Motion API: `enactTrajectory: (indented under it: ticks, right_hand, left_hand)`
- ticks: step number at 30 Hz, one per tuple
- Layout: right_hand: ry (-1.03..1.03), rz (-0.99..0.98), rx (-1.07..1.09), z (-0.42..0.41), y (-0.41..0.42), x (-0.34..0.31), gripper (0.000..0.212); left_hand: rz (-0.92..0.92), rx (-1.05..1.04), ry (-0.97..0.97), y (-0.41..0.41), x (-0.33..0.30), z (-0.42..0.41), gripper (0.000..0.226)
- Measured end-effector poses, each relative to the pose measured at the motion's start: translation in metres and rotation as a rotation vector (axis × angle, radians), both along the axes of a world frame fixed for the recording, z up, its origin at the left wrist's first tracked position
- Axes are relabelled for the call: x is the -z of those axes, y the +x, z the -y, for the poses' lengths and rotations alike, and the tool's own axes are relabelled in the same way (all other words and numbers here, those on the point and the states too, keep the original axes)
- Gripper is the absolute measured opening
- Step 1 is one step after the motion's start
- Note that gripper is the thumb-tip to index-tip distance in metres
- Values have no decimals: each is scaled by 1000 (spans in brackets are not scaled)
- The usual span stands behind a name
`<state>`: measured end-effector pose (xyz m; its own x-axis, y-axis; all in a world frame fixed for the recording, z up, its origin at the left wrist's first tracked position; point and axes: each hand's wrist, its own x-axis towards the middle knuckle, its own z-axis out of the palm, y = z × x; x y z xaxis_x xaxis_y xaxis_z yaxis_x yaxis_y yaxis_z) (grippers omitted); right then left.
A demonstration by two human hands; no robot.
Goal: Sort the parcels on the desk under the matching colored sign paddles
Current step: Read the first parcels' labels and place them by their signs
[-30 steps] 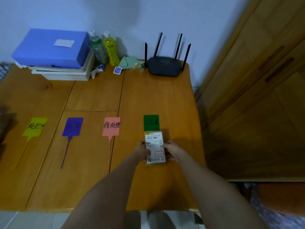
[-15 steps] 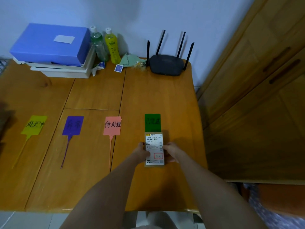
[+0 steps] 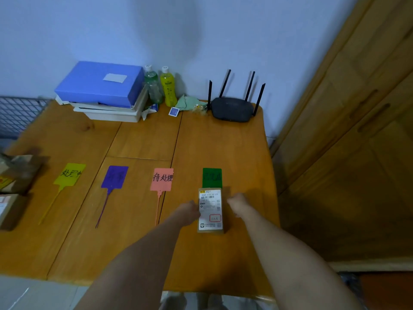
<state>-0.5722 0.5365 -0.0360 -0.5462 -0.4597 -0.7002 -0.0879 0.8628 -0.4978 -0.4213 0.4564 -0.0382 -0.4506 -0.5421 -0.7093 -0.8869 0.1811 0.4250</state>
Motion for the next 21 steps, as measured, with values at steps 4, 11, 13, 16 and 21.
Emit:
enactTrajectory:
  ticks: [4,11,13,16,21]
  right_hand:
    - [-33,-175,-136,17,-1,-21,27]
    - [-46,-269,-460,66,53,-67,20]
    - [-61,-217,-516,84,79,-77,26]
    - [-106,-170,-564,110,125,-94,37]
    - [-96,-251,-714,154,208,-110,18]
  left_hand:
    - [80,42,-142,32,-28,13,49]
    - [160,-75,-280,114,-70,46,42]
    - [181,-95,-328,138,-81,60,42]
    - [178,-118,-360,177,-94,80,42]
    - [180,-130,-404,253,-113,117,40]
